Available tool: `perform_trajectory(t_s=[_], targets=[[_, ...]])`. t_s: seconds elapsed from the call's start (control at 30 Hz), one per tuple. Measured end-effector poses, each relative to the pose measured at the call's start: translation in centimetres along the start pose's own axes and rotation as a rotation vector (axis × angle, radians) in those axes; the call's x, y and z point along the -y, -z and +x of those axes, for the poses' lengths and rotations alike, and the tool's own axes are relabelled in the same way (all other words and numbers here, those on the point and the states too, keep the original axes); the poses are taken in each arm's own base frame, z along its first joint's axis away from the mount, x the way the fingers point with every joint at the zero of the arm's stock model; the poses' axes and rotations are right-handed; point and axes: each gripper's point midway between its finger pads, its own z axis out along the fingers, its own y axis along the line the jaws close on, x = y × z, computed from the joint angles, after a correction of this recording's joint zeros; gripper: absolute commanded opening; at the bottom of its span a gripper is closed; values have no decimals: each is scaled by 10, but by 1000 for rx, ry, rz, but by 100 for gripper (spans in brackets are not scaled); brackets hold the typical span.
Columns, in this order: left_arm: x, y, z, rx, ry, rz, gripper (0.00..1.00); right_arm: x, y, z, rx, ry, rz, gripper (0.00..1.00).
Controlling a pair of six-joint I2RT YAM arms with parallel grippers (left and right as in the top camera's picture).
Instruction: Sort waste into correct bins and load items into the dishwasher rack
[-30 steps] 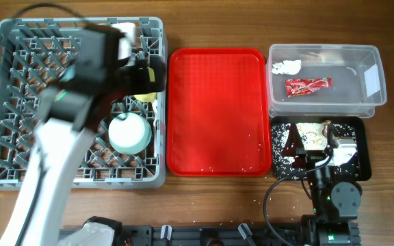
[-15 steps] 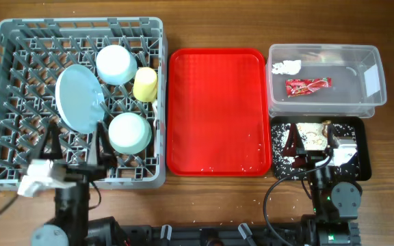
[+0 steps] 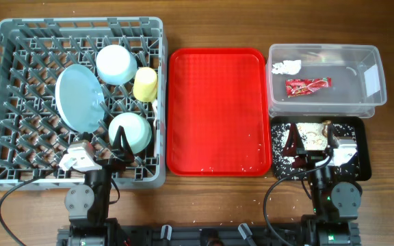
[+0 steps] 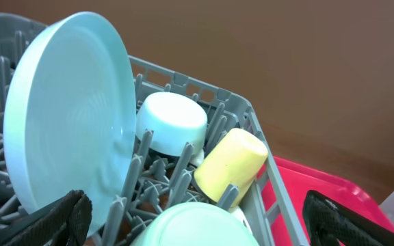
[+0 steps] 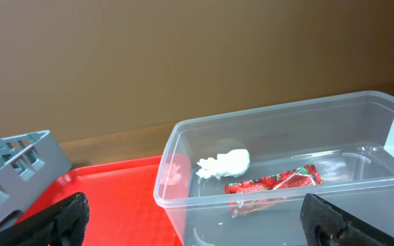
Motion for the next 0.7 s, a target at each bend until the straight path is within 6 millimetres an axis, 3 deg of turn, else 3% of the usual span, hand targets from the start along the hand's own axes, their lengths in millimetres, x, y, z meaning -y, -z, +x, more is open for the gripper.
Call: perform_trajectory(t_s=[0.3,0.7], targets=[[10,0,3,-7,-328,45,100,0,0,0,0,0,0,100],[10,0,3,-7,-357,48,100,0,0,0,0,0,0,100]])
